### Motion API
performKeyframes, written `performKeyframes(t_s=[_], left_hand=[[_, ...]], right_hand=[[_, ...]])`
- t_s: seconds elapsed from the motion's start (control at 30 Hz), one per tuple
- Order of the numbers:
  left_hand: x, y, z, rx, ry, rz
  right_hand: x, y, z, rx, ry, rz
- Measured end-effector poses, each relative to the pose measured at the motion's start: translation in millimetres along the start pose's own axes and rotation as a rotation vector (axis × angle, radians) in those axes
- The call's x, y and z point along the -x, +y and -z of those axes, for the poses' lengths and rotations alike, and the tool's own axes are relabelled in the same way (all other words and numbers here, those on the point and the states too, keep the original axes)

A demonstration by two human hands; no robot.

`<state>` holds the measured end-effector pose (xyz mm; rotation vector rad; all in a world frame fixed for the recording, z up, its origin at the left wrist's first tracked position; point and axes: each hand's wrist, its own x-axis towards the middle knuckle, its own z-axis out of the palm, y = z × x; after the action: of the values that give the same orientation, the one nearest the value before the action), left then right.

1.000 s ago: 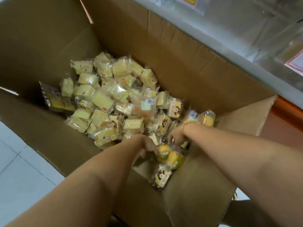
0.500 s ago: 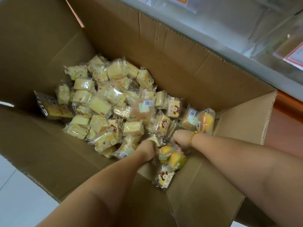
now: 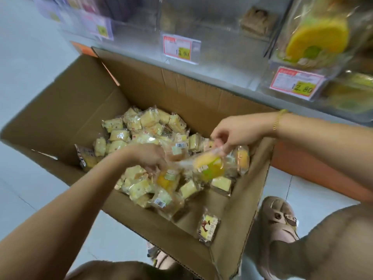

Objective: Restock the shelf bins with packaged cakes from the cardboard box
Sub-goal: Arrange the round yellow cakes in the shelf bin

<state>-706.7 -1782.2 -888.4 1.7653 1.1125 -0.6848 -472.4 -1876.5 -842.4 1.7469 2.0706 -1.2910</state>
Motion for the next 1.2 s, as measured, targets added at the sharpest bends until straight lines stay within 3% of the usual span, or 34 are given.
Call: performKeyframes(t_s=[0.13,0.3,0.4,0.47,0.53,0.63,0.73,0.97,1.07,1.2], left_hand=[[63,16,24,0.44,0.149,-0.21],[100,54,20,1.127,0.101,-0.486],[108,76,18,1.391,0.065,-0.569],[109,88,15,1.546,-0.003,-0.631],[108,99,7,1.678,-0.068,-0.634],[111,128,-19,1.656,-0.14,-0.608],[111,152,-40,1.647,-0.155,-0.511],[101,158,-64,1.605,-0.347,-0.549],[97,166,-72,1.643,-0.243,-0.464],[92,174,-71,1.666,-0.162,-0.505]], right_hand=[[81,-8,31,-0.369,0.205,0.091],[157,-9,26,-0.718,0.39,0.184],[189,-3,21,-0.983,0.486,0.239],[207,1,19,-1.042,0.541,0.246],[220,4,20,-0.932,0.659,0.143],[222,5,23,-0.747,0.798,-0.025],[211,11,22,-0.755,0.768,-0.108],[178,24,-3,-1.236,0.718,-0.217],[170,18,-12,-1.431,0.711,-0.219],[173,11,-9,-1.618,0.697,-0.088]])
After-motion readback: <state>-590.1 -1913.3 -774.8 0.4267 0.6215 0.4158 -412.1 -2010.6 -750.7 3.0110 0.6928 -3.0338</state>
